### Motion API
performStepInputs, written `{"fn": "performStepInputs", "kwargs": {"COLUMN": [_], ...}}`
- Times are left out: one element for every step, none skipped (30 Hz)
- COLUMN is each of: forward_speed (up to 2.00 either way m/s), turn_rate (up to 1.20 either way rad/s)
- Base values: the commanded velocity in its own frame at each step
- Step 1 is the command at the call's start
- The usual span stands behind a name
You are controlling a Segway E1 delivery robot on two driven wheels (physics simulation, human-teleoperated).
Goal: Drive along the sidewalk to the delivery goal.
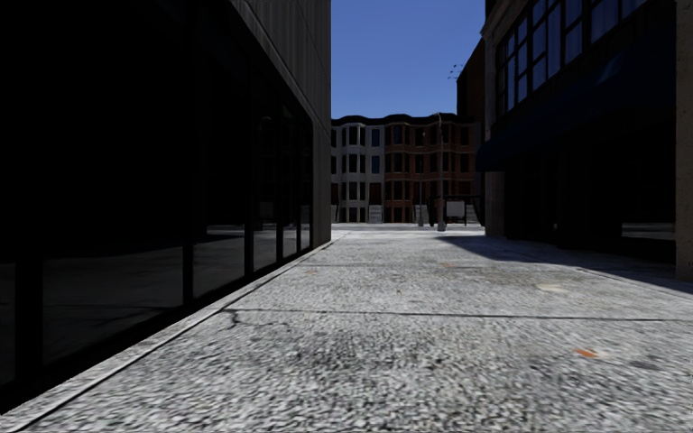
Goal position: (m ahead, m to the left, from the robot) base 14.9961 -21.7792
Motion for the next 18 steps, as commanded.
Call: {"fn": "performStepInputs", "kwargs": {"forward_speed": [2.0,2.0,2.0,2.0,2.0,2.0,2.0,2.0,2.0,2.0,2.0,2.0,2.0,2.0,2.0,2.0,2.0,2.0], "turn_rate": [0.0,0.0,0.0,0.0,0.0,0.0,0.0,0.0,0.0,0.0,0.0,0.0,0.0,0.0,0.0,0.0,0.0,0.0]}}
